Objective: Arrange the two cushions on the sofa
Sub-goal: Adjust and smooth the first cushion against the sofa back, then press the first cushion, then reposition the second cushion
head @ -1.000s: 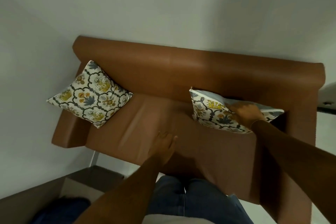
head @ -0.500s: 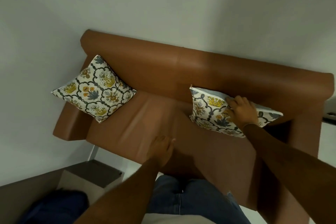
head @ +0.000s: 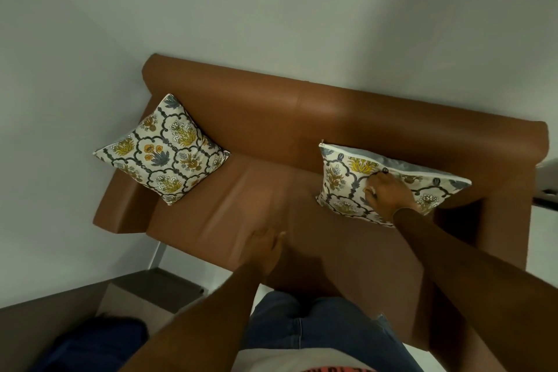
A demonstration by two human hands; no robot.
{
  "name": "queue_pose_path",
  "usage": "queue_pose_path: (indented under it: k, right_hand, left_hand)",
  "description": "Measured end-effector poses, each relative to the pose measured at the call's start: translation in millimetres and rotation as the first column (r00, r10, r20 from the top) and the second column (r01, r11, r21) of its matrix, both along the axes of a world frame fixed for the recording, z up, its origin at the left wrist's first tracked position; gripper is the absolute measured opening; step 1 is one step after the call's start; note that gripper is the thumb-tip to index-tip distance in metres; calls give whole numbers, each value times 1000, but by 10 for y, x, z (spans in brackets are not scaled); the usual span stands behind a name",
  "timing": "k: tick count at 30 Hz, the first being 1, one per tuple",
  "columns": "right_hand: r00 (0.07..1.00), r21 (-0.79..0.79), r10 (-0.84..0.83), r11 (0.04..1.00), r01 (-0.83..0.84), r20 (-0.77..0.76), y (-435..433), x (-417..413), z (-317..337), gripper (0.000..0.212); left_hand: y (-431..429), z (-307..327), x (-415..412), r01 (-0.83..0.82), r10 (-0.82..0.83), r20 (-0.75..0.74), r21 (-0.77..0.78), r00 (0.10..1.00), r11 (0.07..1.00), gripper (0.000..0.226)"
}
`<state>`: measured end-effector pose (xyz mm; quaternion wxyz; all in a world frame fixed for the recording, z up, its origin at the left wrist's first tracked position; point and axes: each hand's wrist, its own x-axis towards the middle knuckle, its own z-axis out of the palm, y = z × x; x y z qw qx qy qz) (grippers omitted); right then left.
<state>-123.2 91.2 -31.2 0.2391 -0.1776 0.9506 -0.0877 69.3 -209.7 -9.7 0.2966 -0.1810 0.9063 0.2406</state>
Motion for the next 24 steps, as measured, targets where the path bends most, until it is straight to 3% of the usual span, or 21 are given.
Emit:
queue_pose_path:
  k: [3,7,13,18,24]
  right_hand:
    - [998,-17,-54,998,54,11,2,11,61,37]
    - [1000,4,1,1000,-1,-9,29,122,128,41]
    - [995,-30,35,999,-38,-97,12,319,294,42]
    - [986,-78,56,995,-69,-158,-187,452,399,52]
    - [983,-122,113,984,-131,-145,-603,549,506,61]
  left_hand:
    - [22,24,75,-20,20,18,14,1000,1000,45]
    - [34,103,130,-8,7,25,31,1000,1000,49]
    - [-30,359,84,161,-173,-57,-168,983,973,59]
    - [-96,571,-17,168,-214,-156,-266,964,949,63]
    - [-164,691,-71,253,-335,-170,-378,927,891,66]
